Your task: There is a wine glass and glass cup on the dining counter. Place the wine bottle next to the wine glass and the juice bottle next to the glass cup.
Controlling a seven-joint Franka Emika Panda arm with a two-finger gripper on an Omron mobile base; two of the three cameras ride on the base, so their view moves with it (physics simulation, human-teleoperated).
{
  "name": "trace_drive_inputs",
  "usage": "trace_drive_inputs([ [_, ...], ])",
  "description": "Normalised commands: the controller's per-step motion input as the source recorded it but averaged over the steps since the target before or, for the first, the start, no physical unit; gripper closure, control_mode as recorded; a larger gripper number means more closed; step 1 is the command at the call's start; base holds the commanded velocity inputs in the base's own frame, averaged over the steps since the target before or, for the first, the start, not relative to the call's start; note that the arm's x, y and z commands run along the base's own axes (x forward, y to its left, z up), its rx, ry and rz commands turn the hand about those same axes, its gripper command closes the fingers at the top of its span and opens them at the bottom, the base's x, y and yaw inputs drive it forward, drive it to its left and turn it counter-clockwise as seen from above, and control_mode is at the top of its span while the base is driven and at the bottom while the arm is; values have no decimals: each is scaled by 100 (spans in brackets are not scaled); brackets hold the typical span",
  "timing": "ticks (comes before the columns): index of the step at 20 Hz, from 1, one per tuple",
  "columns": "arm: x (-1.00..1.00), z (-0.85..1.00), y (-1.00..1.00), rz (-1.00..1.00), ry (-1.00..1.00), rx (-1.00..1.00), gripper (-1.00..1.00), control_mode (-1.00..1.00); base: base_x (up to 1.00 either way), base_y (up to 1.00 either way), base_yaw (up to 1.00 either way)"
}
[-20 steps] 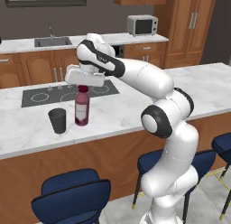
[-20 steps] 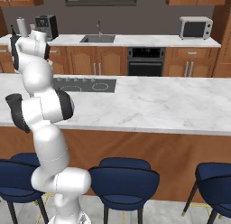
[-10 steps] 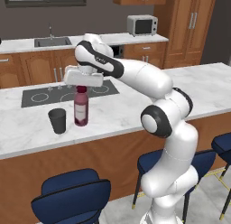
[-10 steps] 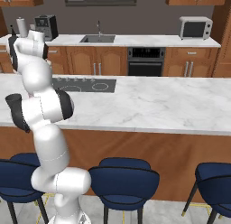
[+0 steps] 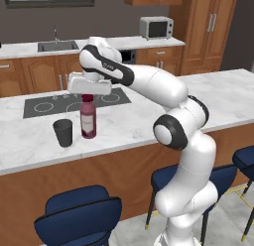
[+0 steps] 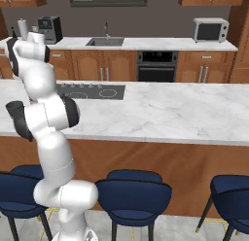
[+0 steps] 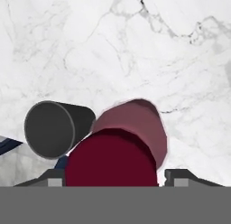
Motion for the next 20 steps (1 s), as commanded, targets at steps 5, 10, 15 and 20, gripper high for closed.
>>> trace_drive_inputs([
  [5,1,-5,-1,2,0,0,-100,-100,0,0,0],
  [10,0,0,-5,4,0,0,-100,-100,0,0,0],
  [15,-3,3,0,5,-9,-2,-100,-100,0,0,0],
  [20,-16,7,0,2,-17,-3,-100,-100,0,0,0],
])
